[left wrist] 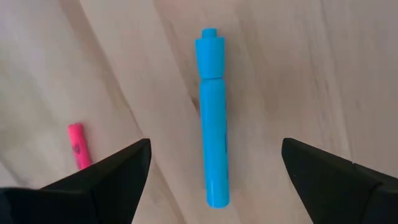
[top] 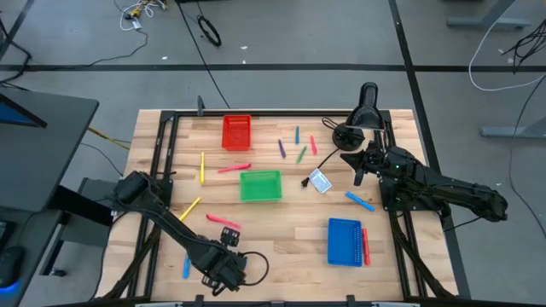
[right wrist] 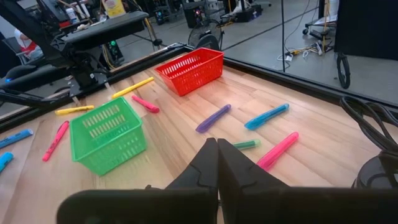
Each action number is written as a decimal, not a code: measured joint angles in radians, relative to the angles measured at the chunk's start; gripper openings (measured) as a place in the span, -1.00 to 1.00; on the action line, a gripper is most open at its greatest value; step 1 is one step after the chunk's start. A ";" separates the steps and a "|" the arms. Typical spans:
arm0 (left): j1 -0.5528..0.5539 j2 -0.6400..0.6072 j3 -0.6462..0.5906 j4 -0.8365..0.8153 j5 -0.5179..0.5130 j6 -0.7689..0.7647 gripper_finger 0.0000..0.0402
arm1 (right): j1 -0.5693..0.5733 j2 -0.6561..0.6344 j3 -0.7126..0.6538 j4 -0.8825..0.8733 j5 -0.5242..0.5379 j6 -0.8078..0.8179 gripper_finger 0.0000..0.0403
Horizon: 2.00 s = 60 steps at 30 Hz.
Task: Pick & Place Markers
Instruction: Put the bottom left blue highlighter pen into the green bin
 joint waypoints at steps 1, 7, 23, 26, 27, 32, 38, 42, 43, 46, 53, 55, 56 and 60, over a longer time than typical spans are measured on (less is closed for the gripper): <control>0.000 0.008 0.000 0.005 0.004 0.002 0.83 | 0.000 0.000 0.000 0.000 0.000 0.000 -1.00; 0.002 0.050 0.000 0.045 0.024 0.027 0.83 | 0.000 0.000 0.000 0.000 0.000 0.000 -1.00; 0.014 0.064 -0.066 0.178 0.112 0.018 0.83 | 0.000 0.000 0.000 0.000 0.000 0.000 -1.00; 0.014 0.061 -0.068 0.179 0.112 0.018 0.79 | 0.000 0.000 0.000 0.000 0.000 0.000 -1.00; 0.014 0.061 -0.068 0.179 0.112 0.018 0.77 | 0.000 0.000 0.000 0.000 0.000 0.000 -1.00; 0.014 0.061 -0.068 0.180 0.114 0.016 0.51 | 0.000 0.000 0.000 0.000 0.000 0.000 -1.00; 0.015 0.058 -0.070 0.178 0.115 0.017 0.05 | 0.000 0.000 0.000 0.000 0.000 0.000 -1.00; 0.018 0.053 -0.071 0.175 0.117 0.018 -0.24 | 0.000 0.000 0.000 0.000 0.000 0.000 -1.00; 0.020 0.053 -0.071 0.174 0.117 0.018 -0.31 | 0.000 0.000 0.000 0.000 0.000 0.000 -1.00; 0.023 0.052 -0.071 0.174 0.119 0.018 -0.52 | 0.000 0.000 0.000 0.000 0.000 0.000 -1.00; 0.035 0.041 -0.073 0.164 0.138 0.037 -0.68 | 0.000 0.000 0.000 0.000 0.000 0.000 -1.00; 0.042 0.022 -0.075 0.137 0.139 0.039 -0.68 | 0.000 0.000 0.000 0.000 0.000 0.000 -1.00; 0.046 0.005 -0.076 0.131 0.139 0.039 -0.68 | 0.000 0.000 0.000 0.000 0.000 0.000 -1.00; 0.064 -0.077 -0.073 0.089 0.139 0.041 -0.68 | 0.000 0.000 0.000 0.000 0.000 0.000 -1.00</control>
